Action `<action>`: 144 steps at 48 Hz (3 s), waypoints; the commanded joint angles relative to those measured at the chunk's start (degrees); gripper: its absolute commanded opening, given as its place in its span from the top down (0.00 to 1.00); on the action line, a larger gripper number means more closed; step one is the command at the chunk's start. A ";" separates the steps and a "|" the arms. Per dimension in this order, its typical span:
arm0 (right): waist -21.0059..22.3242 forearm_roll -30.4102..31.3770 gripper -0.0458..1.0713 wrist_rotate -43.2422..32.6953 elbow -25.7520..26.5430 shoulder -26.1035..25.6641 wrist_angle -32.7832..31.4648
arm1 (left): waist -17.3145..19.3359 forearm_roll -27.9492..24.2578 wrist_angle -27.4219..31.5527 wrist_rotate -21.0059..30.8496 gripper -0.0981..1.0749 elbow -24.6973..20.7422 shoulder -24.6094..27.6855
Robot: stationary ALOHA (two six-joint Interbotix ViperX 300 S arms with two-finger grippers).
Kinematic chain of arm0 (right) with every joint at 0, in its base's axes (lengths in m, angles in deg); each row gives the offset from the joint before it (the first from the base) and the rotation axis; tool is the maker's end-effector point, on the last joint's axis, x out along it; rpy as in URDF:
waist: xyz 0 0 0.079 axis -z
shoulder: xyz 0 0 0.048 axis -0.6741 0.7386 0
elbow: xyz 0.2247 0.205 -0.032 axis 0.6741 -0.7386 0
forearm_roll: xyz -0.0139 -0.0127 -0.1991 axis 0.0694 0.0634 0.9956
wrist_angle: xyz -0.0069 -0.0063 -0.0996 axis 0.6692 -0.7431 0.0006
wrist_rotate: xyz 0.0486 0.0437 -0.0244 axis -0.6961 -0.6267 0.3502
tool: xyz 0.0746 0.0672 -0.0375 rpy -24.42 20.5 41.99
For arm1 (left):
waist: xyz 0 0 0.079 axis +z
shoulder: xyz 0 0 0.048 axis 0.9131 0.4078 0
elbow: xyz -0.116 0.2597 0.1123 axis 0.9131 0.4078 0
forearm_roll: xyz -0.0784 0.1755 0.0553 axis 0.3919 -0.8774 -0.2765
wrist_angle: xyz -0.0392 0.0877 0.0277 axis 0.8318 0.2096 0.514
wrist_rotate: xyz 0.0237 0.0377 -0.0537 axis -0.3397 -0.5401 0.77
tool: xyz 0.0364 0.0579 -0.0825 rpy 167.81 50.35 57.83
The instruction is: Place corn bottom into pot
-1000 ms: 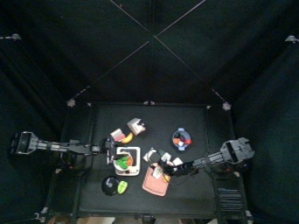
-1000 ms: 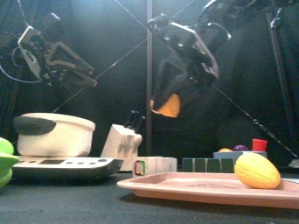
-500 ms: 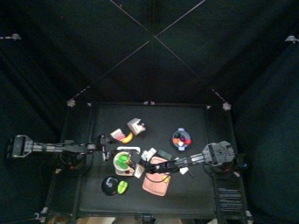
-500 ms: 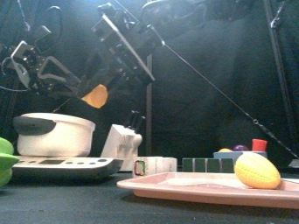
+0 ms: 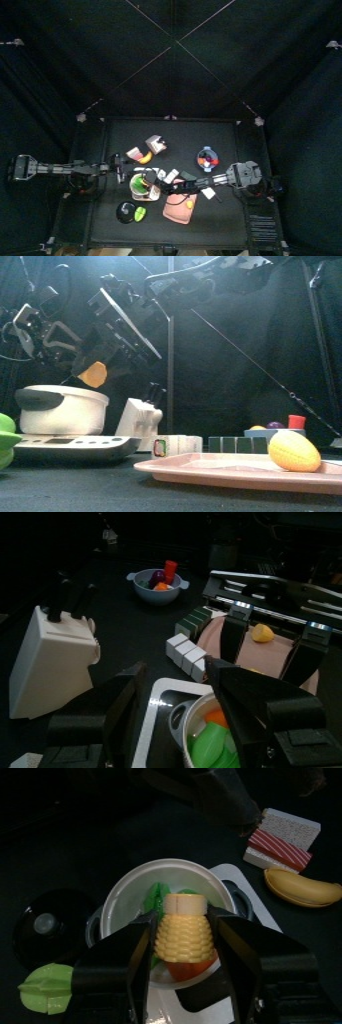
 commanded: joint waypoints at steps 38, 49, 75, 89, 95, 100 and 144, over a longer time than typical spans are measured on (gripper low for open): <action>0.44 -16.70 0.07 -0.35 4.57 -5.80 -8.53 | 0.00 0.09 -0.09 0.09 0.17 -0.44 -0.70; -0.09 -22.24 0.07 -0.18 9.23 -8.26 -16.00 | -0.26 -0.70 -0.09 -0.09 0.17 -0.44 -2.64; -0.62 -32.43 0.07 -0.09 12.66 -11.34 -17.67 | 0.62 -1.05 0.00 0.00 0.17 -0.70 -6.33; 0.79 -33.31 0.07 0.00 11.25 -14.85 -16.87 | 0.62 -1.23 0.00 -0.18 0.17 -0.09 -6.33; 1.32 -32.17 0.07 -0.88 9.93 -16.44 -16.08 | 0.79 -2.11 0.00 -0.18 0.17 0.00 -6.33; 1.58 -33.66 0.07 -2.37 9.05 -15.56 -15.64 | 0.79 -2.99 0.09 -0.09 0.17 0.09 -6.50; 4.92 -32.96 0.07 -3.87 4.04 -15.29 -12.92 | 0.62 -3.43 0.53 0.00 0.17 0.53 -9.84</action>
